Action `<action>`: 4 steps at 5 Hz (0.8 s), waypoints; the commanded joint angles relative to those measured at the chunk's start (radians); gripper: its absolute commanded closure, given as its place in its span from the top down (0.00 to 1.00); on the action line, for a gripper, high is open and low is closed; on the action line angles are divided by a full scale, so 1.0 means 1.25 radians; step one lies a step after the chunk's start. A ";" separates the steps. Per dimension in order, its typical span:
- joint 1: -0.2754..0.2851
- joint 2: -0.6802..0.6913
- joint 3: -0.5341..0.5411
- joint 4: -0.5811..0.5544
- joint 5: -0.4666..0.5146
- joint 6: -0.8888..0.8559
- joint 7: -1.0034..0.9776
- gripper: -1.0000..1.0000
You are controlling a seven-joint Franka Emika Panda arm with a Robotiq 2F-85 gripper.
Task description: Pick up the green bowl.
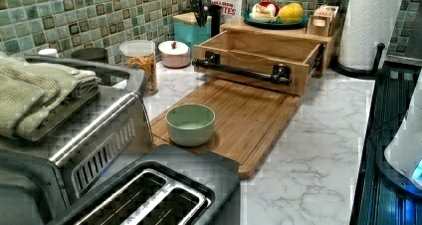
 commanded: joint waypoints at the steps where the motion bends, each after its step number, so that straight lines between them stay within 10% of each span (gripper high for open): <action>1: 0.065 -0.093 0.110 -0.091 0.042 0.041 0.183 0.00; 2: 0.084 -0.118 0.128 -0.139 0.040 0.087 0.215 0.00; 3: 0.099 -0.141 0.131 -0.187 0.047 0.133 0.223 1.00; 4: 0.103 -0.144 0.142 -0.222 0.056 0.160 0.215 1.00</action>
